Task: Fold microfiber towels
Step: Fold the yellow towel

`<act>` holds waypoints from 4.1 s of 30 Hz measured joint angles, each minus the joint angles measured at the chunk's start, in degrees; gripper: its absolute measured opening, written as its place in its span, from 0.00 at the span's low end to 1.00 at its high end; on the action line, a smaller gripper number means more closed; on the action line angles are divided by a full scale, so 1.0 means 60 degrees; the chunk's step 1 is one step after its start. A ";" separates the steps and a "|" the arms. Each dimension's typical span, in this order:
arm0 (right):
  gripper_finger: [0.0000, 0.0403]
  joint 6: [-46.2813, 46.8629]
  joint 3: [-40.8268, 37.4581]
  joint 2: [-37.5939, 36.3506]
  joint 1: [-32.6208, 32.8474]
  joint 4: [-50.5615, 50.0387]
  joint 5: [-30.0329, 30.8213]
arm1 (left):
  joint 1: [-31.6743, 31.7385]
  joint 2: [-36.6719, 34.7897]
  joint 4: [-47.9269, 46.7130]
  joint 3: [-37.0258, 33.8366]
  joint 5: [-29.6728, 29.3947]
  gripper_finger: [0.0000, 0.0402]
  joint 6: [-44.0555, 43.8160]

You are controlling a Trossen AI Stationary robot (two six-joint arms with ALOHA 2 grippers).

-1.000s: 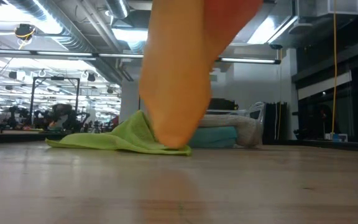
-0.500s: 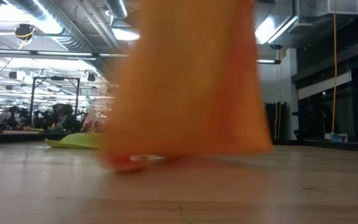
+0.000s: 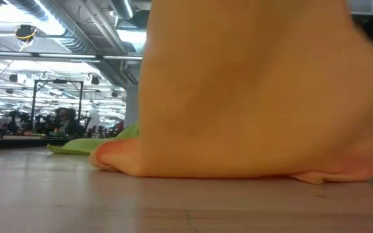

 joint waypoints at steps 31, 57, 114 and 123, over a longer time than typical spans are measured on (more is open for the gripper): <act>0.00 -0.0461 -0.0026 0.0033 -0.0040 -0.0044 0.1526 | -0.0010 -0.1632 -0.1022 0.0007 -0.0250 0.00 0.0308; 0.00 -0.0443 -0.0026 0.0033 -0.0040 -0.0044 0.1355 | -0.0010 -0.1632 -0.1026 0.0007 -0.0148 0.00 0.0301; 0.00 -0.1220 0.0444 0.1183 0.0355 0.2489 -0.2204 | -0.2860 0.0945 -0.0091 0.0007 0.0555 0.00 -0.3801; 0.00 -0.0502 0.0440 0.3065 0.0934 0.2833 -0.2863 | -0.3530 0.2890 0.2676 0.0004 0.1180 0.00 -0.3904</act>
